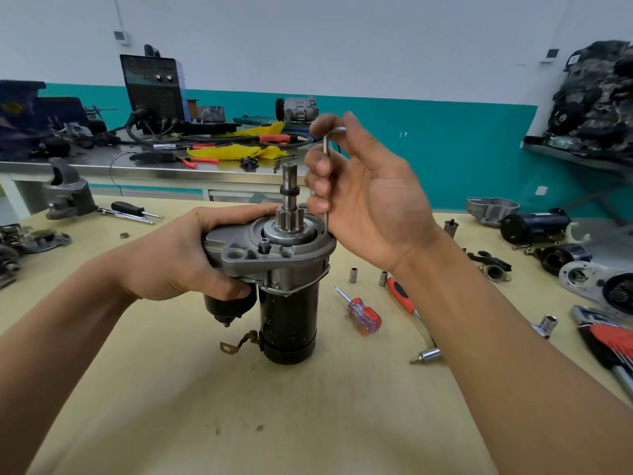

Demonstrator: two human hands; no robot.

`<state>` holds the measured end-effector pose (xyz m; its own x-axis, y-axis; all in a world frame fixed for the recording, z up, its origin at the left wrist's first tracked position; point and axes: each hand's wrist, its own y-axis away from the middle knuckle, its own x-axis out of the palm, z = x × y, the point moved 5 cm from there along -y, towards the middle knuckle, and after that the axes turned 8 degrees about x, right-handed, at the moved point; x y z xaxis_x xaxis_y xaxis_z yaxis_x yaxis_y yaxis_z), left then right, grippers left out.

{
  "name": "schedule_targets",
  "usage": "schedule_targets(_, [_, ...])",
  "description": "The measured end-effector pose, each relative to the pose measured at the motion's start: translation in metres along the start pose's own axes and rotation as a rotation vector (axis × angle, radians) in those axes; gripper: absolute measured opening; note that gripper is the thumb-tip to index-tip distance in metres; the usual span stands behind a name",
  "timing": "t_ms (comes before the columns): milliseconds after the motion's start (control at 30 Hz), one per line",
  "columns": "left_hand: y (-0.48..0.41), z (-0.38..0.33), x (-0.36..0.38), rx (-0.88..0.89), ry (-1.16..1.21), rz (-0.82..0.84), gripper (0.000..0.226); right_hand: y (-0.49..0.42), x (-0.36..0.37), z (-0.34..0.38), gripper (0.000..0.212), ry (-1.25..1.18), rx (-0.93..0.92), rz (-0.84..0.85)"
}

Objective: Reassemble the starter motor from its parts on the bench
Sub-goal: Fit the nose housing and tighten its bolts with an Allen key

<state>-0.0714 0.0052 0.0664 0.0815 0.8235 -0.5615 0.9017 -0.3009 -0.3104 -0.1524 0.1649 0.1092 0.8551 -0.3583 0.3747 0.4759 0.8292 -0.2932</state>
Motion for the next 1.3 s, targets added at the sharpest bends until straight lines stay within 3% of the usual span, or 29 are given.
schedule_targets(233, [0.0, -0.002, 0.001, 0.006, -0.001, -0.003, 0.095, 0.001, 0.003, 0.002, 0.013, 0.076, -0.159, -0.099])
schedule_targets(467, [-0.003, -0.008, 0.004, 0.016, -0.014, 0.0, 0.095, 0.008, 0.008, 0.006, 0.021, 0.235, -0.491, -0.329])
schedule_targets(767, [-0.011, -0.007, 0.008, 0.014, -0.087, 0.015, 0.096, 0.017, -0.003, 0.011, 0.03, 0.417, -0.663, -0.652])
schedule_targets(833, [-0.011, -0.007, 0.008, 0.022, -0.079, 0.012, 0.096, 0.015, -0.006, 0.011, 0.028, 0.383, -0.599, -0.614])
schedule_targets(933, [-0.008, -0.01, 0.008, 0.042, -0.083, -0.001, 0.094, 0.009, -0.007, 0.01, 0.018, 0.194, -0.366, -0.388])
schedule_targets(1067, [-0.007, -0.009, 0.007, 0.022, -0.072, -0.018, 0.094, 0.002, -0.005, 0.006, 0.03, 0.15, -0.131, -0.157])
schedule_targets(1200, [-0.007, -0.009, 0.007, 0.021, -0.073, -0.005, 0.093, 0.002, -0.004, 0.003, 0.042, 0.008, -0.027, -0.036])
schedule_targets(1300, [-0.006, -0.009, 0.007, 0.019, -0.071, -0.006, 0.094, 0.002, -0.005, 0.003, 0.039, -0.028, 0.021, -0.015])
